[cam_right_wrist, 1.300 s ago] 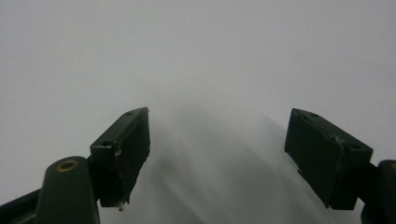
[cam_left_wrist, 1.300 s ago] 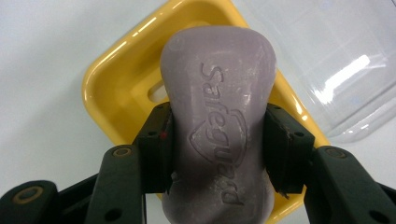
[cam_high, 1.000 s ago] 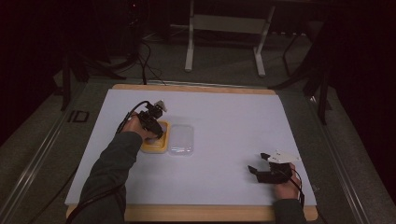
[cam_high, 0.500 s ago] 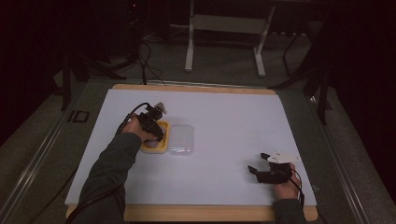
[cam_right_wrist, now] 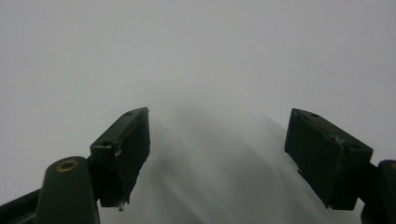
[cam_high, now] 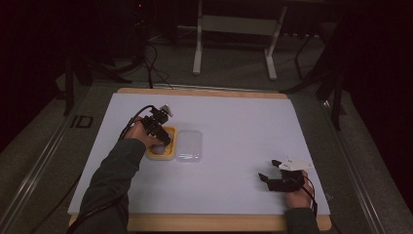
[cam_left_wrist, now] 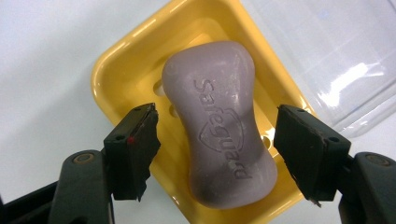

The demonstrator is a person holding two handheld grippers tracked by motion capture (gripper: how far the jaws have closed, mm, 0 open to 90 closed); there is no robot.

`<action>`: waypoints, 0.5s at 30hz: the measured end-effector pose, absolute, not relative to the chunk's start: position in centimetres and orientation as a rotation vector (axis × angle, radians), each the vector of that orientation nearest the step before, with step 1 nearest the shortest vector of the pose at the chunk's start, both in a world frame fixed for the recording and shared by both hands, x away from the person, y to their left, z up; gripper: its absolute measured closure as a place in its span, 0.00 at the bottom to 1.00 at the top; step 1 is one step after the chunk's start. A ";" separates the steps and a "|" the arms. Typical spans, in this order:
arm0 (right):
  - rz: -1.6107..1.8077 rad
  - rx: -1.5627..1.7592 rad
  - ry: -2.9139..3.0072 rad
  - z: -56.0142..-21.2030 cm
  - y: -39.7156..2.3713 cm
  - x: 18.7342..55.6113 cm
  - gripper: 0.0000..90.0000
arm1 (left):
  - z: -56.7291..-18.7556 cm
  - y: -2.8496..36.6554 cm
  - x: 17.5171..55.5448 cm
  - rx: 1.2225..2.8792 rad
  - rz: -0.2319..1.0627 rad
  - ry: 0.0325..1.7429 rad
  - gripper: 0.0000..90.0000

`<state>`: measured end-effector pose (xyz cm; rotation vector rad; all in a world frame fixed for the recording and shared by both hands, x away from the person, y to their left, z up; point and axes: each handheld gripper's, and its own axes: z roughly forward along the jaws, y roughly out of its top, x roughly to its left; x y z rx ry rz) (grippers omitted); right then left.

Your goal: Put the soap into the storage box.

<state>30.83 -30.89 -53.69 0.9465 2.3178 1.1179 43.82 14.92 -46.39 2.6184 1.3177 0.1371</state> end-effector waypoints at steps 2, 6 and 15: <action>1.118 0.947 2.318 -53.7 -30.9 30.8 0.24 | -46.0 14.8 43.6 2.623 0.163 1.302 0.35; 1.116 0.946 2.318 -53.7 -30.9 30.8 0.24 | -45.4 14.5 43.3 2.632 0.190 1.264 0.35; 1.114 0.945 2.319 -53.7 -30.9 30.8 0.24 | -44.7 14.1 42.5 2.612 0.243 1.185 0.35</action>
